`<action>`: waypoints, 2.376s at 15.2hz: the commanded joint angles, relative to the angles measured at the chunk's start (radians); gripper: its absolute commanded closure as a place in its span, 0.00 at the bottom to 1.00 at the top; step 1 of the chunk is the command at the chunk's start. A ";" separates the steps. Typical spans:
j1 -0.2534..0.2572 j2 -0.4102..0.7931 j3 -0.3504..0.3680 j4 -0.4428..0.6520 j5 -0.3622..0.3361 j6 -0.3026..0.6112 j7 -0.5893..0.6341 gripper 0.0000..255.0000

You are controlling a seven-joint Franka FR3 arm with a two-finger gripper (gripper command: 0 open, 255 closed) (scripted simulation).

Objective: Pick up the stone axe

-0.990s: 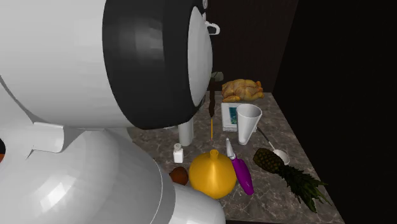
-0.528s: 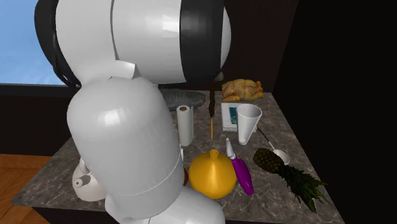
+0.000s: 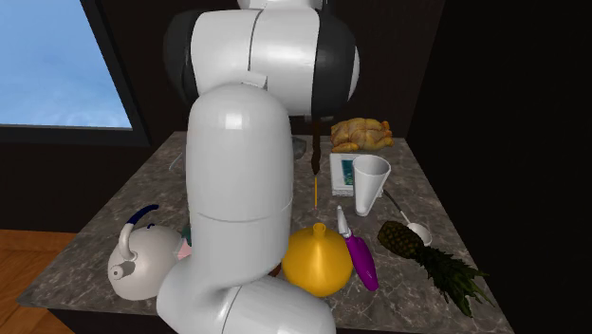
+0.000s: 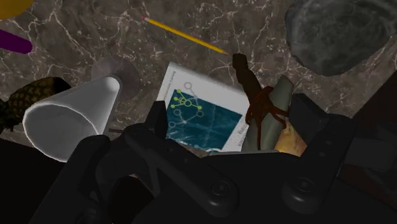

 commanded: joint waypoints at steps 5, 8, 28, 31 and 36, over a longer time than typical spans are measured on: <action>0.030 0.299 -0.046 0.406 -0.062 -0.111 0.144 0.00; 0.029 0.305 -0.049 0.387 -0.062 -0.085 0.152 0.00; 0.025 0.297 -0.049 0.340 -0.062 -0.046 0.156 1.00; 0.030 0.306 -0.049 0.395 -0.063 -0.092 0.151 1.00; 0.040 0.333 -0.050 0.507 -0.066 -0.176 0.143 1.00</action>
